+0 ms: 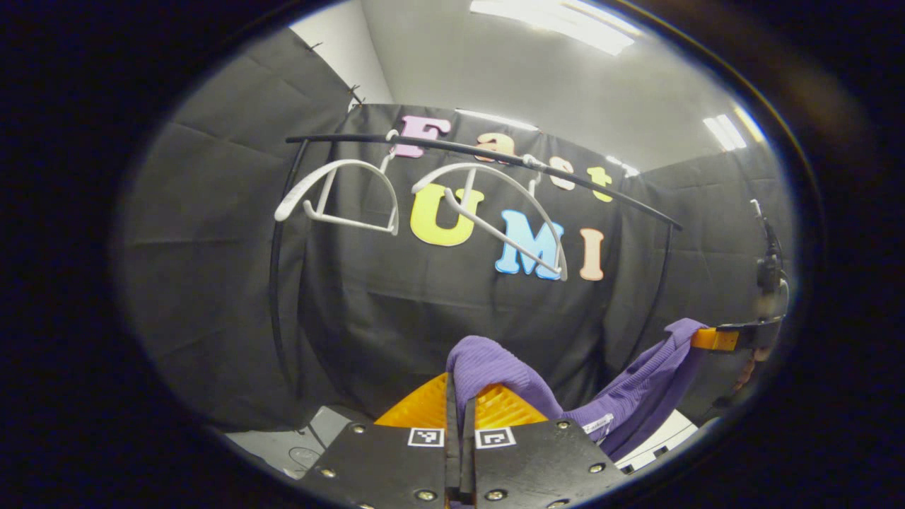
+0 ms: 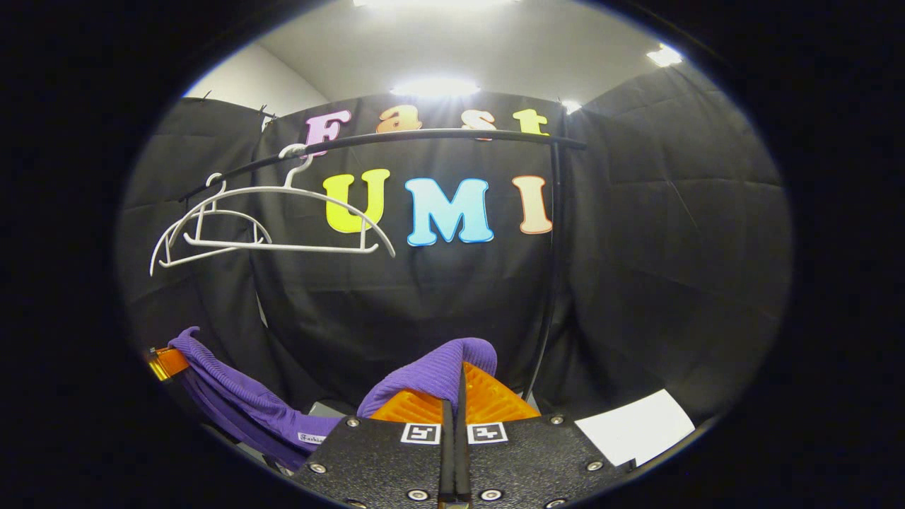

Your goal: Grasp the clothes on the hanger with both hands and then place them into the laundry hamper below.

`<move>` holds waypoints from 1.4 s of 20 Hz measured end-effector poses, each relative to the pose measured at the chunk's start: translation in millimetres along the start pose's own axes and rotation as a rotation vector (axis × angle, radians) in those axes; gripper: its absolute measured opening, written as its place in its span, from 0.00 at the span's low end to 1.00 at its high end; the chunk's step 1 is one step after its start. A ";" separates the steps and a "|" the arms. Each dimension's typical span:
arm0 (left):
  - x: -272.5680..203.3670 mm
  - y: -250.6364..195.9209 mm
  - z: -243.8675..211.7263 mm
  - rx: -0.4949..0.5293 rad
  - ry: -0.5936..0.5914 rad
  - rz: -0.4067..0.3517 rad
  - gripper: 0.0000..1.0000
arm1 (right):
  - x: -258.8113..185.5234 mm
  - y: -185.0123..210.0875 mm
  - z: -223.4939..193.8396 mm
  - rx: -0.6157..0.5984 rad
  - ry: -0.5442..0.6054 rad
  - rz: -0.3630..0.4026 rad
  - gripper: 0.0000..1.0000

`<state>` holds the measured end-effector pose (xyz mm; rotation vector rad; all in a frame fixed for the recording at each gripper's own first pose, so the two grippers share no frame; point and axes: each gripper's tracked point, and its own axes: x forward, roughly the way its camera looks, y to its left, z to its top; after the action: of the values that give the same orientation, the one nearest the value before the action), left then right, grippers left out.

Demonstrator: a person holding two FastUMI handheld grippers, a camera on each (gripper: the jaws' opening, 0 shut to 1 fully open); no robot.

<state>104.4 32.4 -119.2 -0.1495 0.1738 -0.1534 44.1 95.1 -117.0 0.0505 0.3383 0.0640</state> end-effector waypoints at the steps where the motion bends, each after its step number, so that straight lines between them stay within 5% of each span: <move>1: -2.1 -2.1 -7.2 0.000 0.017 -0.008 0.01 | -4.4 2.3 -9.2 0.002 0.018 0.000 0.00; 14: 5.2 -38.9 -145.5 0.022 0.307 -0.072 0.01 | -23.1 48.7 -168.1 -0.027 0.368 0.160 0.00; 21: 13.0 -44.0 -214.3 0.058 0.460 -0.126 0.01 | -8.7 71.2 -236.5 0.052 0.501 0.165 0.00; 28: 20.3 -33.3 -262.4 0.062 0.559 -0.100 0.01 | -4.5 66.9 -269.7 0.079 0.595 0.157 0.00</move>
<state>71.5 -38.8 -372.6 -0.0503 0.7186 -0.2985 -53.6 171.9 -365.5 0.1370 0.9319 0.2231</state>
